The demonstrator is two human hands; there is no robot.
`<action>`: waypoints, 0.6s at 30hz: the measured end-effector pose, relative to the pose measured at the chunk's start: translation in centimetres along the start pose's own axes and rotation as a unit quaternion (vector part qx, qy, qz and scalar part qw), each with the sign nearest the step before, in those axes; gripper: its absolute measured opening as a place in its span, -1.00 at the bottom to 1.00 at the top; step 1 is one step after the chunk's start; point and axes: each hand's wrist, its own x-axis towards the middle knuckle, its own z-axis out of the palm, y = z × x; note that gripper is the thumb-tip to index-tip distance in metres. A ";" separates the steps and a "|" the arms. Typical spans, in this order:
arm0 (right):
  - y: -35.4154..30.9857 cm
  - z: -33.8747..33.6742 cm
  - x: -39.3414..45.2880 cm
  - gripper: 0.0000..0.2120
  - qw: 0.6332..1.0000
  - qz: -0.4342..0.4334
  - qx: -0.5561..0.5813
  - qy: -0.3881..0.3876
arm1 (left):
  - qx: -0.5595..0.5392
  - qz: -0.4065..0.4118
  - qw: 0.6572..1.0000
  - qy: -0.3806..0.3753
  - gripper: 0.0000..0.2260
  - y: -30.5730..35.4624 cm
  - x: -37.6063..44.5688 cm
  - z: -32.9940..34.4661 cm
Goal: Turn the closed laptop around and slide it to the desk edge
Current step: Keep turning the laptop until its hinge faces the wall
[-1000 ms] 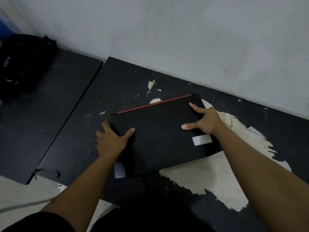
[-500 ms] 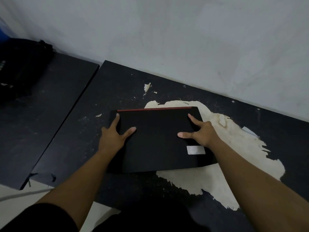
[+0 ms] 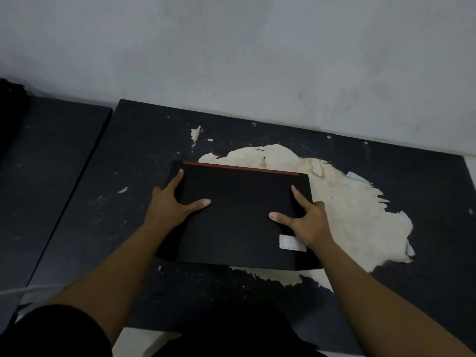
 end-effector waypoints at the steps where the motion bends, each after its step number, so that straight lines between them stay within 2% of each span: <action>1: 0.5 0.0 -0.4 0.00 1.000 0.000 0.009 0.013 | -0.003 0.005 1.000 0.000 0.08 0.1 -0.1 0.2; 11: 2.1 0.5 -2.1 0.00 0.995 -0.028 0.059 0.071 | -0.050 0.041 0.995 0.071 0.08 -0.7 -1.6 1.1; 18: 4.6 2.0 -2.1 -0.01 0.986 -0.078 0.100 0.111 | -0.070 0.091 0.988 0.104 0.10 -2.9 -1.3 3.1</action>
